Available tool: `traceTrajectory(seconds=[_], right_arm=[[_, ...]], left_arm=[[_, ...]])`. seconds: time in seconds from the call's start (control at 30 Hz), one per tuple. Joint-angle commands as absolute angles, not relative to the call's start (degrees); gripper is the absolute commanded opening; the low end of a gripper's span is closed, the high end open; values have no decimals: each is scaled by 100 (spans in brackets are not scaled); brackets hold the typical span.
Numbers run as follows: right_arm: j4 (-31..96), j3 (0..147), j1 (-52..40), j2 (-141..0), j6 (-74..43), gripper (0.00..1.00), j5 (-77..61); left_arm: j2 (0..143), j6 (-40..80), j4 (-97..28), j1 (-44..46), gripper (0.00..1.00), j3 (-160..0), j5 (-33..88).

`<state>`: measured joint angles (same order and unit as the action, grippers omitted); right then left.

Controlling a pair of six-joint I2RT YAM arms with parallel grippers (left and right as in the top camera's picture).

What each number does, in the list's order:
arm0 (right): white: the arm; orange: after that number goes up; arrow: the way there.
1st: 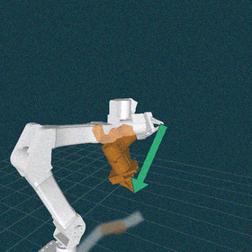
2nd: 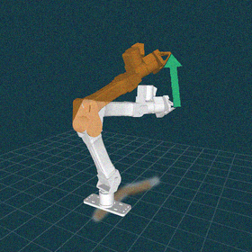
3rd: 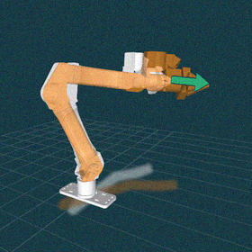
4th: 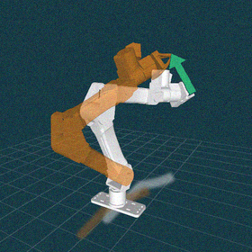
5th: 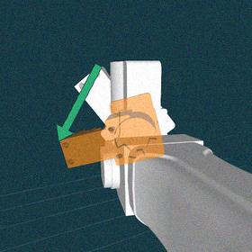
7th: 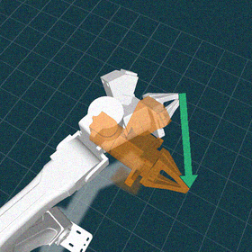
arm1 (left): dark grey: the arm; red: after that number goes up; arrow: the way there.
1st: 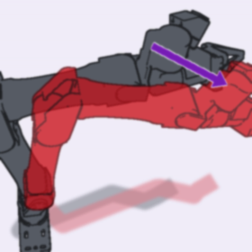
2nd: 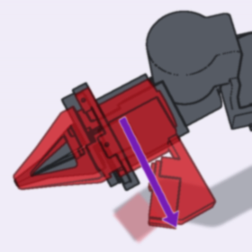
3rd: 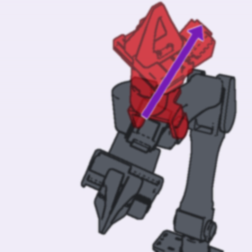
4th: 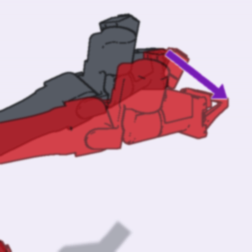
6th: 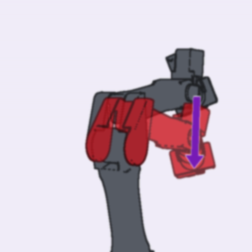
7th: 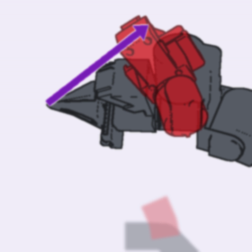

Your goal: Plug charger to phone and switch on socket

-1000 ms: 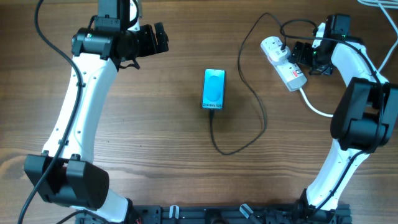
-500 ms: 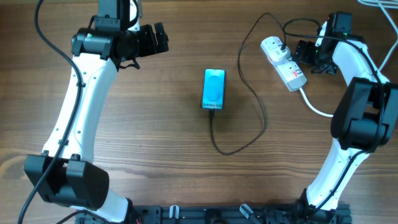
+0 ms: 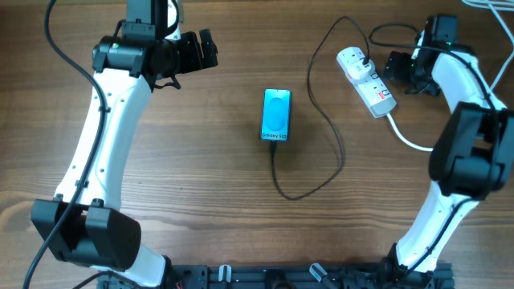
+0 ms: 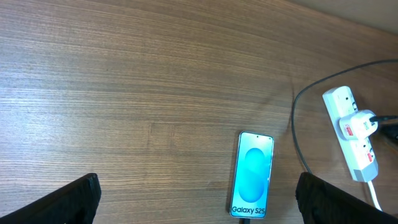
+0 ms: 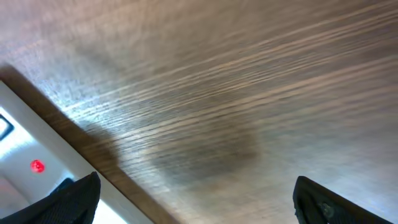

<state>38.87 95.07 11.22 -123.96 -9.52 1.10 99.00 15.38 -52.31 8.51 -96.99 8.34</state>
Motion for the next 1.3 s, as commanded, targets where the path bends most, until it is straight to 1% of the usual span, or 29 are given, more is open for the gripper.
traceTrajectory(seconds=[0.0, 0.17, 0.3, 0.43, 0.6, 0.7, 0.77, 0.87, 0.9, 1.27], right_arm=[[3983, 9596, 1236, -11032, -1227, 100, 517], [4825, 9594, 1234, -9629, -1680, 100, 443], [5710, 9507, 1133, -8737, -1671, 100, 250], [5787, 8667, 683, -7557, -1678, 100, 255], [5774, 7183, 32, -5787, -2021, 100, 255], [5955, 6584, -32, -4917, -2150, 100, 252], [6451, 6381, -32, -4416, -2589, 100, 252], [7081, 6372, -32, -4160, -3065, 100, 255], [7159, 6372, -32, -4143, -3061, 100, 257], [7188, 6372, -32, -4167, -3061, 100, 257]], left_arm=[[9922, 1586, -5216, 847, 100, -9675, 760], [9922, 1586, -5216, 847, 100, -9675, 760], [9922, 1586, -5216, 847, 100, -9675, 760], [9922, 1586, -5216, 847, 100, -9675, 762], [9922, 1586, -5216, 847, 100, -9675, 760], [9922, 1586, -5216, 847, 100, -9675, 760], [9922, 1586, -5216, 847, 100, -9675, 760], [9922, 1586, -5216, 847, 100, -9675, 760], [9922, 1586, -5216, 847, 100, -9675, 760], [9922, 1586, -5216, 847, 100, -9675, 760]])
